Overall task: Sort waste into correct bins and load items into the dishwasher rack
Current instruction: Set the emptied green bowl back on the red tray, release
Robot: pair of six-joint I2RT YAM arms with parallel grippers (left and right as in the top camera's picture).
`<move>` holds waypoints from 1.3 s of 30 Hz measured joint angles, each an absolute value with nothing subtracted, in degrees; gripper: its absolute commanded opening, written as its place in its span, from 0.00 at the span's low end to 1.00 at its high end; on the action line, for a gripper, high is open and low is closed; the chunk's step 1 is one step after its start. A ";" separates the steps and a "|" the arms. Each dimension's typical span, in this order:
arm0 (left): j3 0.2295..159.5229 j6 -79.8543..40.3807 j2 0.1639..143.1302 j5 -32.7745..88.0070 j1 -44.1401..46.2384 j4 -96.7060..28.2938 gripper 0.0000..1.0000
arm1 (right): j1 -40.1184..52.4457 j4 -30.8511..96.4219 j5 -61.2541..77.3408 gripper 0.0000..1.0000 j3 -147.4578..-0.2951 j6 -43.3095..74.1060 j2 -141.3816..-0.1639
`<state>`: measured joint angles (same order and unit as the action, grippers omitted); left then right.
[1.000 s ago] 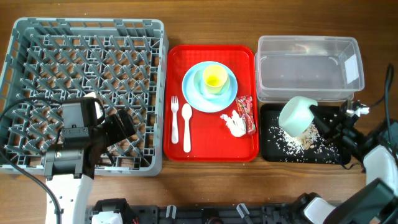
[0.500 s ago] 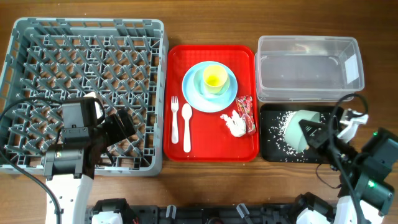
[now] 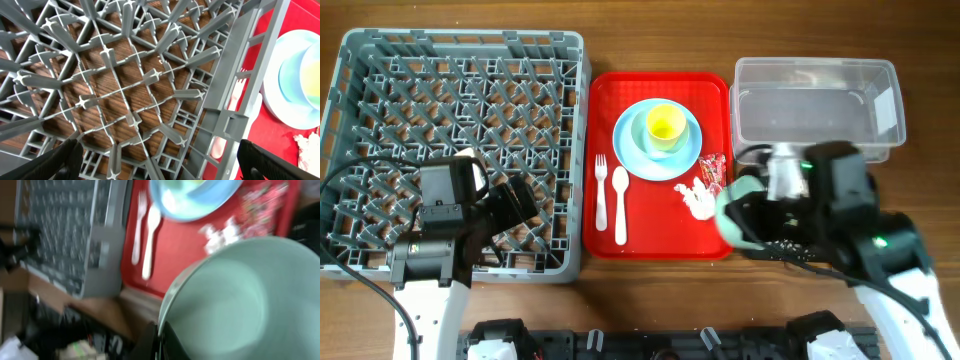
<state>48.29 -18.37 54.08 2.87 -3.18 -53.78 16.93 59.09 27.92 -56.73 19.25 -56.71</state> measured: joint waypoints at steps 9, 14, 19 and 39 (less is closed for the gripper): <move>48.29 -18.37 54.08 2.87 -3.18 -54.02 1.00 | 39.68 47.75 20.23 0.04 -56.73 23.09 -74.15; 48.29 -18.37 54.08 2.87 -3.18 -54.06 1.00 | 46.00 40.77 17.85 0.05 -56.73 23.42 -81.12; 48.29 -18.37 54.08 2.87 -3.18 -54.39 1.00 | 46.74 37.98 13.54 0.27 -56.73 23.79 -87.99; 48.29 -18.37 54.08 2.87 -3.18 -55.55 1.00 | 35.59 51.42 -0.73 0.45 -60.75 17.56 -82.15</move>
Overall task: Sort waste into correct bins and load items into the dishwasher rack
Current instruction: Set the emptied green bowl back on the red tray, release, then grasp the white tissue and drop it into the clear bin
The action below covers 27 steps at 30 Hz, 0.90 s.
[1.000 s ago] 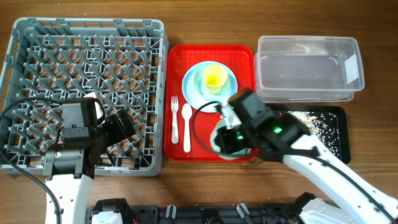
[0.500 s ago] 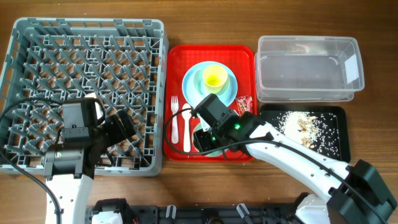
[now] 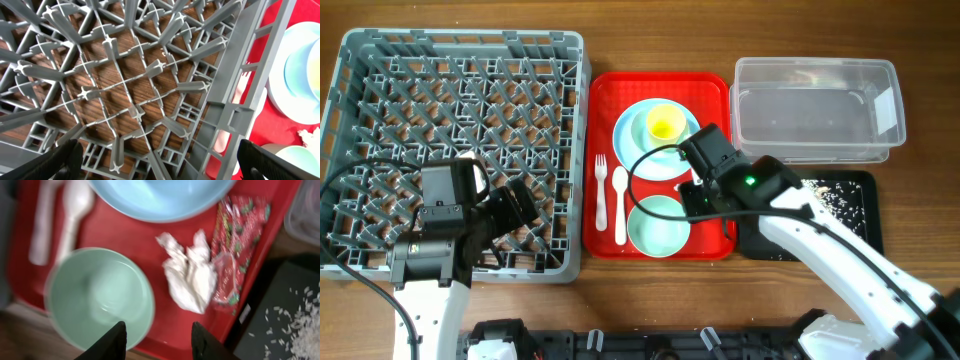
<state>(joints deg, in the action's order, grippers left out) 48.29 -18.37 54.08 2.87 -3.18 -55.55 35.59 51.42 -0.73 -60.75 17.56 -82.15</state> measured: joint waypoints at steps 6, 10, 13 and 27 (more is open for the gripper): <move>48.29 -18.37 54.08 2.87 -3.18 -55.55 1.00 | 33.95 43.22 -1.58 0.46 -53.56 17.43 -89.30; 48.29 -18.37 54.08 2.87 -3.18 -55.57 1.00 | 33.95 40.18 -1.63 0.45 -53.28 17.45 -92.86; 48.29 -18.37 54.08 2.87 -3.18 -56.18 1.00 | 33.95 38.22 -1.83 0.16 -53.28 17.54 -95.44; 48.29 -18.37 54.08 2.87 -3.18 -56.27 1.00 | 27.51 46.70 -12.82 0.04 -72.75 15.59 -85.58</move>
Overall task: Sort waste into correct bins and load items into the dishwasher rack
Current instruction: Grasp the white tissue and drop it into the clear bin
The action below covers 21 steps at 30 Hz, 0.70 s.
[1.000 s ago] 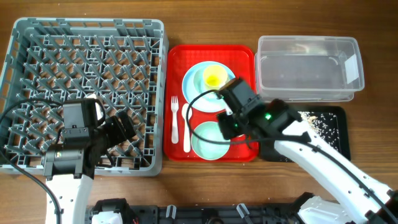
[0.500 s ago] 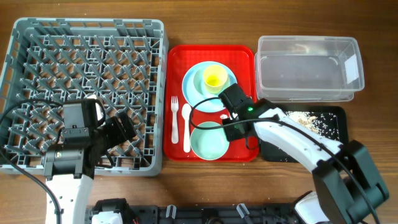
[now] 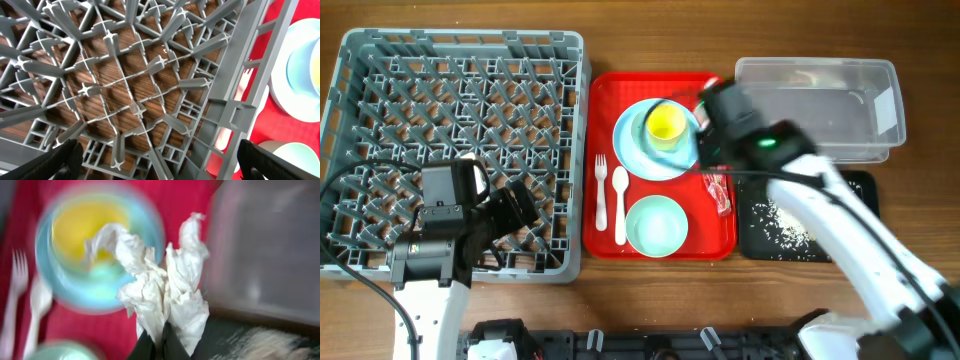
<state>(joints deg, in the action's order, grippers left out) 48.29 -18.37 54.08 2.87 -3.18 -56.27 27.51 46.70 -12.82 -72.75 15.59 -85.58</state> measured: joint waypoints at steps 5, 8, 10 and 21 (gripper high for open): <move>48.29 -18.37 54.08 2.87 -3.18 -56.38 1.00 | 15.44 40.18 -17.26 0.04 -73.47 15.20 -84.58; 48.29 -18.37 54.08 2.87 -3.18 -56.40 1.00 | 9.89 35.62 -16.97 0.08 -72.44 15.09 -89.49; 48.29 -18.37 54.08 2.87 -3.18 -56.36 1.00 | 7.53 33.61 -15.40 0.30 -72.34 15.11 -93.69; 48.29 -18.37 54.08 2.87 -3.18 -56.38 1.00 | 5.80 41.52 -5.52 0.68 -74.85 10.24 -93.38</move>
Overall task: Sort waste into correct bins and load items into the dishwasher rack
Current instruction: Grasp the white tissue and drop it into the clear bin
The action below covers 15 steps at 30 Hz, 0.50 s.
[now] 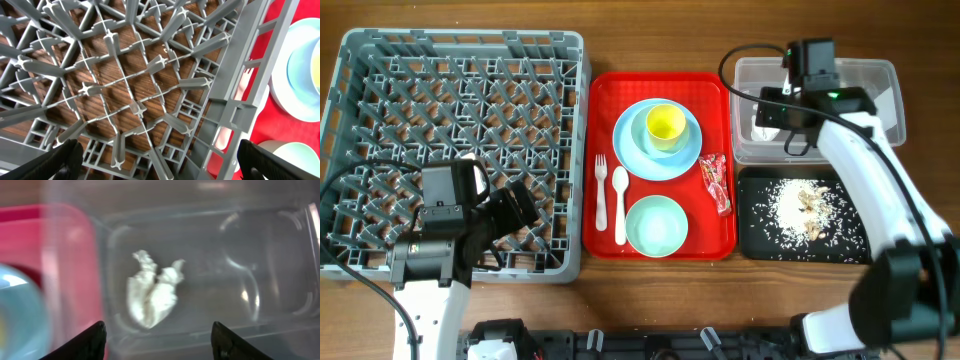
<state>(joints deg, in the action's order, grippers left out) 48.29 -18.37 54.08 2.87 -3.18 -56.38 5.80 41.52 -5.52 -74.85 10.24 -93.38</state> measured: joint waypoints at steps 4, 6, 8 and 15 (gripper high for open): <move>48.29 -18.37 54.08 2.87 -3.18 -56.49 1.00 | 5.91 51.35 11.03 0.65 -77.45 9.91 -78.96; 48.29 -18.37 54.08 2.87 -3.18 -56.34 1.00 | 6.50 57.39 15.22 0.63 -78.17 9.74 -73.30; 48.29 -18.37 54.08 2.87 -3.18 -56.42 1.00 | 7.66 61.41 16.99 0.60 -78.11 9.69 -70.50; 48.29 -18.37 54.08 2.87 -3.18 -56.77 1.00 | 22.94 56.51 11.94 0.45 -64.66 17.19 -71.07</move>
<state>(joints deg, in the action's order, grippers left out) 48.29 -18.37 54.08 2.87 -3.18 -56.77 22.94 56.51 11.94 -64.66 17.19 -71.07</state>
